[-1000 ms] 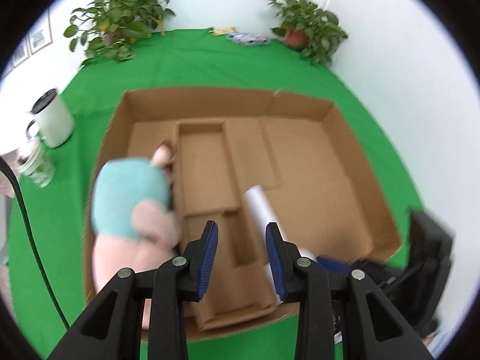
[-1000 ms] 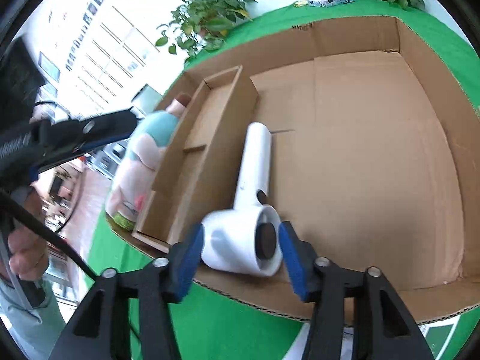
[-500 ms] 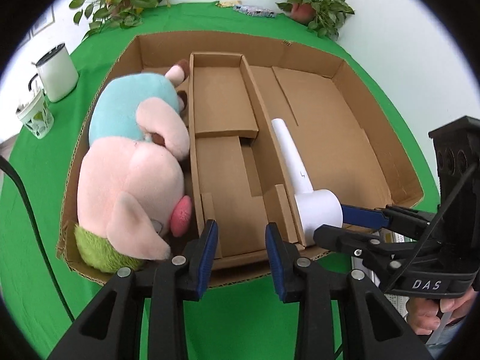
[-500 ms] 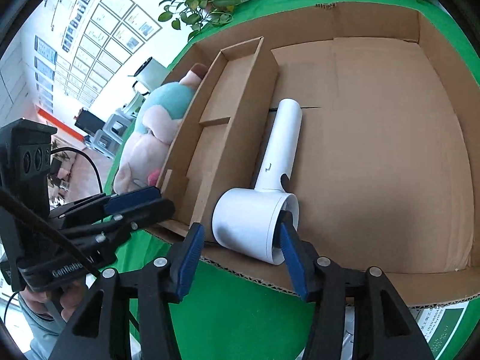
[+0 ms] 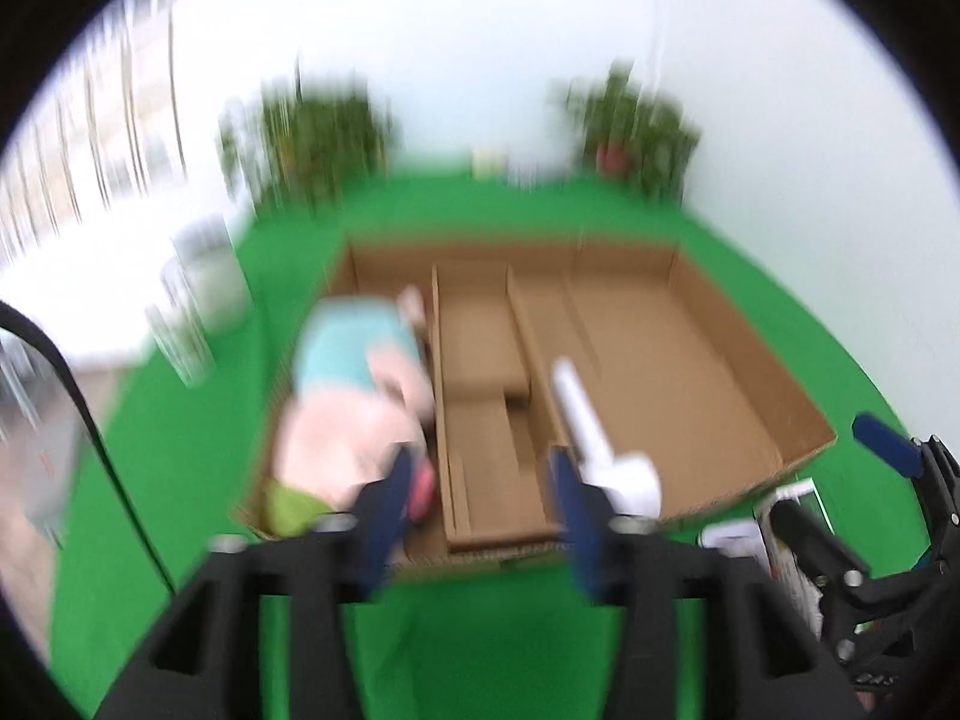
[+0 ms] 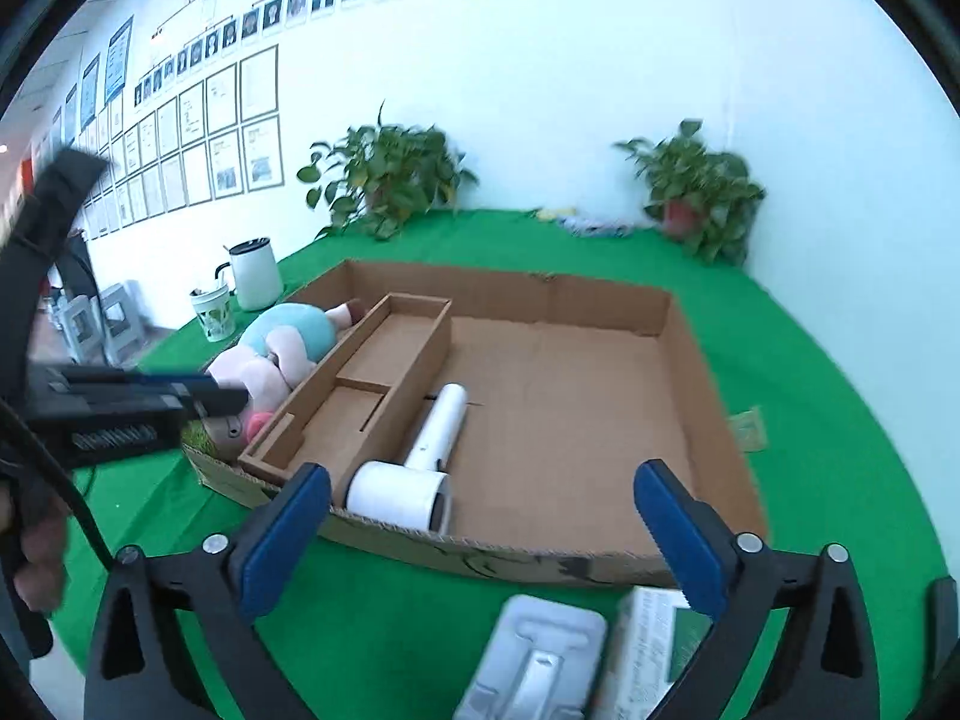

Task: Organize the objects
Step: 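Lower the hair dryer into the box beside the tray and open both grippers, then withdraw both grippers and move them to the white phone stand, then grasp the white phone stand with both grippers and lift it, then carry the held phone stand with both grippers over the box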

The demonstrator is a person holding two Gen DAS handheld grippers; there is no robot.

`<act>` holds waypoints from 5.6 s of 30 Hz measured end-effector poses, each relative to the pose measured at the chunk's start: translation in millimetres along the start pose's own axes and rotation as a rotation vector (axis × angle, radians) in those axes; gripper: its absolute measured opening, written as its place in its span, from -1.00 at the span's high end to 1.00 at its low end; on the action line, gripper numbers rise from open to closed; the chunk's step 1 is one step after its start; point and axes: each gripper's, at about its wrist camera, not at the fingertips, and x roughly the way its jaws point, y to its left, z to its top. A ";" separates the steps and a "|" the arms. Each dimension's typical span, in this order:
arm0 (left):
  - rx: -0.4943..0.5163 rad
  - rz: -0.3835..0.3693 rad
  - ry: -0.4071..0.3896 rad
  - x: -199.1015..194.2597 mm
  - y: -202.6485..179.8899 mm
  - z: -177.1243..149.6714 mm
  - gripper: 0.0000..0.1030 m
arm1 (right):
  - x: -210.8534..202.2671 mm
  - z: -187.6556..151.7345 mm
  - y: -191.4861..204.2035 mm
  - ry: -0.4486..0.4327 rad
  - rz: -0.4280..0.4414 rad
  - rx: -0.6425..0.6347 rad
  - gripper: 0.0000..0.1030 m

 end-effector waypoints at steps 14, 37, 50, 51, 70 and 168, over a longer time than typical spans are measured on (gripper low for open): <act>-0.049 0.082 -0.161 -44.0 -18.4 -50.5 -0.77 | -50.7 -45.0 -4.8 0.001 -0.051 0.044 -0.98; -0.075 0.084 -0.067 -46.0 -19.8 -65.1 -0.15 | -72.2 -68.1 1.4 0.007 -0.005 0.019 -0.98; -0.073 0.028 0.115 -13.3 -15.6 -80.9 -0.24 | -26.7 -105.1 17.1 0.176 0.066 -0.059 -0.94; -0.072 0.015 0.120 -12.3 -15.6 -82.6 -0.24 | -20.2 -108.8 14.2 0.200 0.063 -0.054 -0.94; -0.078 -0.138 0.189 10.4 -25.8 -85.9 -0.24 | 39.0 -115.9 -16.8 0.392 0.048 0.016 -0.83; -0.100 -0.718 0.032 -73.2 -30.5 39.1 0.39 | -139.7 22.2 27.6 -0.123 0.165 -0.056 -0.26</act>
